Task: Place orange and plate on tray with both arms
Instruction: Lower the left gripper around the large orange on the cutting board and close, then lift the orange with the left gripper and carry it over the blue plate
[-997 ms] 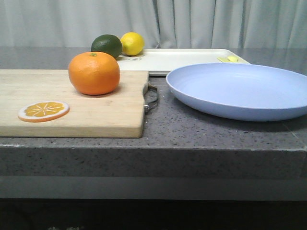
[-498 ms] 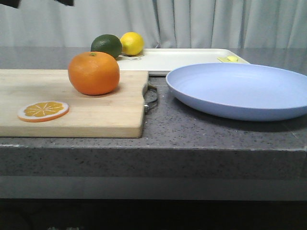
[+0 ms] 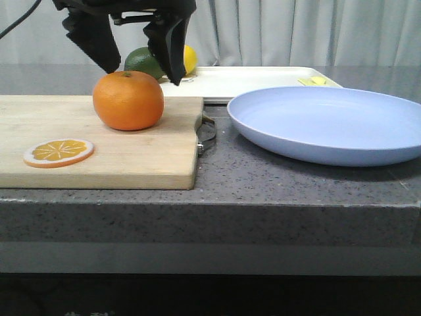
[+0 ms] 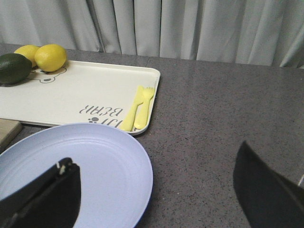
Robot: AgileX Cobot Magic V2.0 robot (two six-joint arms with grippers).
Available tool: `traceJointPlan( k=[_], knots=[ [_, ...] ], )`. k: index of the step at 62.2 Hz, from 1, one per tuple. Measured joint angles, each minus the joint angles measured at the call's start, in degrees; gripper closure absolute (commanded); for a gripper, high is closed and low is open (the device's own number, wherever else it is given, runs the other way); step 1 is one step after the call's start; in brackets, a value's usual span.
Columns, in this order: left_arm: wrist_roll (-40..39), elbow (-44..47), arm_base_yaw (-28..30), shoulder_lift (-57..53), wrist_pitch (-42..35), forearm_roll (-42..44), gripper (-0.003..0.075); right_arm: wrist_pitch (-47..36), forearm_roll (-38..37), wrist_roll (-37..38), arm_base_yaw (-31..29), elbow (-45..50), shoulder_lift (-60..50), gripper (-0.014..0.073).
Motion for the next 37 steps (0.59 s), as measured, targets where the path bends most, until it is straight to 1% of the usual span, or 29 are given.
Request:
traceJointPlan(
  k=[14, 27, 29, 32, 37],
  knots=[
    [1.5, -0.6, 0.0, 2.9, 6.1, -3.3, 0.0118, 0.0, 0.0, 0.0, 0.0, 0.0, 0.0, -0.0061],
    [2.8, -0.6, 0.0, 4.0, 7.4, -5.1, 0.0124, 0.0, 0.0, 0.0, 0.0, 0.0, 0.0, -0.0061],
    [2.8, -0.6, 0.0, 4.0, 7.4, -5.2, 0.0135, 0.0, 0.0, 0.0, 0.0, 0.0, 0.0, -0.0061],
    [2.8, -0.6, 0.0, 4.0, 7.4, -5.2, 0.0171, 0.0, 0.0, 0.0, 0.0, 0.0, 0.0, -0.0061],
    [2.9, -0.6, 0.0, 4.0, 7.4, -5.2, 0.0272, 0.0, 0.0, 0.0, 0.0, 0.0, 0.0, -0.0061]
  ],
)
